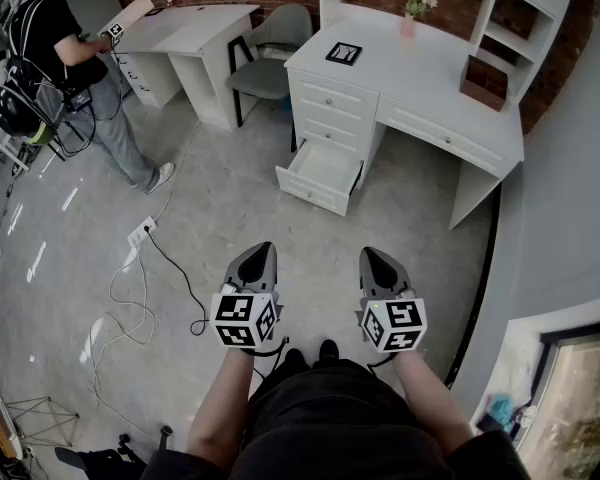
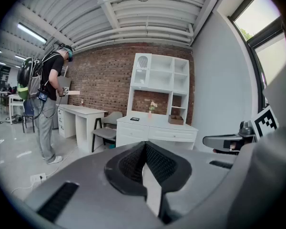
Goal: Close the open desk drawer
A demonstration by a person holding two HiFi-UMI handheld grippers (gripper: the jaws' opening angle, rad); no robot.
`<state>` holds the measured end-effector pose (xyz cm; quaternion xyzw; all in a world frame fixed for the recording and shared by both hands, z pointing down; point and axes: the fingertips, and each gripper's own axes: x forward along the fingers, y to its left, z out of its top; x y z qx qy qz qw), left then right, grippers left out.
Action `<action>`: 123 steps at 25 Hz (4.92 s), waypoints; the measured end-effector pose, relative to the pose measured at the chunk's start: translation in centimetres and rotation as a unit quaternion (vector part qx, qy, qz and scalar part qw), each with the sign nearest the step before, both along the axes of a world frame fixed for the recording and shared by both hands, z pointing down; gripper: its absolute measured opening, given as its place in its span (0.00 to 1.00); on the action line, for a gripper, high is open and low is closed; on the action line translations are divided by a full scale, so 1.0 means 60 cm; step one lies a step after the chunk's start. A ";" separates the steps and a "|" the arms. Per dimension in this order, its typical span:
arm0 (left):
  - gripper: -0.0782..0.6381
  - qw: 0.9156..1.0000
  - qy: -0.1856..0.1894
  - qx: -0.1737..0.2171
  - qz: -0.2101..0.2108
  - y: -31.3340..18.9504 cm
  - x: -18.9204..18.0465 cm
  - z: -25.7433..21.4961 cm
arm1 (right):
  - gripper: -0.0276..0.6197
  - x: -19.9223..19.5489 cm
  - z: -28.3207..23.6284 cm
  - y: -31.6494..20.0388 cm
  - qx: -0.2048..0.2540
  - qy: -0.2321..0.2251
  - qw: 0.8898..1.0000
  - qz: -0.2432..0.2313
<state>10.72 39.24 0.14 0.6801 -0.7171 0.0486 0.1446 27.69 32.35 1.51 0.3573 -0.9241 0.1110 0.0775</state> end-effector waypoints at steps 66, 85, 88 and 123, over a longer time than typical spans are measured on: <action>0.12 0.983 0.024 -0.107 0.144 -0.587 -0.492 0.192 | 0.05 -0.297 0.175 -0.490 -0.126 0.046 0.955 0.264; 0.12 0.963 0.031 -0.179 0.199 -0.730 -0.446 0.544 | 0.05 -0.306 0.537 -0.595 -0.216 0.042 0.941 0.256; 0.12 0.960 0.029 -0.186 0.207 -0.735 -0.446 0.628 | 0.05 -0.305 0.623 -0.602 -0.223 0.045 0.939 0.259; 0.12 0.965 0.015 -0.161 0.206 -0.834 -0.440 1.128 | 0.05 -0.294 1.113 -0.706 -0.190 0.049 0.939 0.283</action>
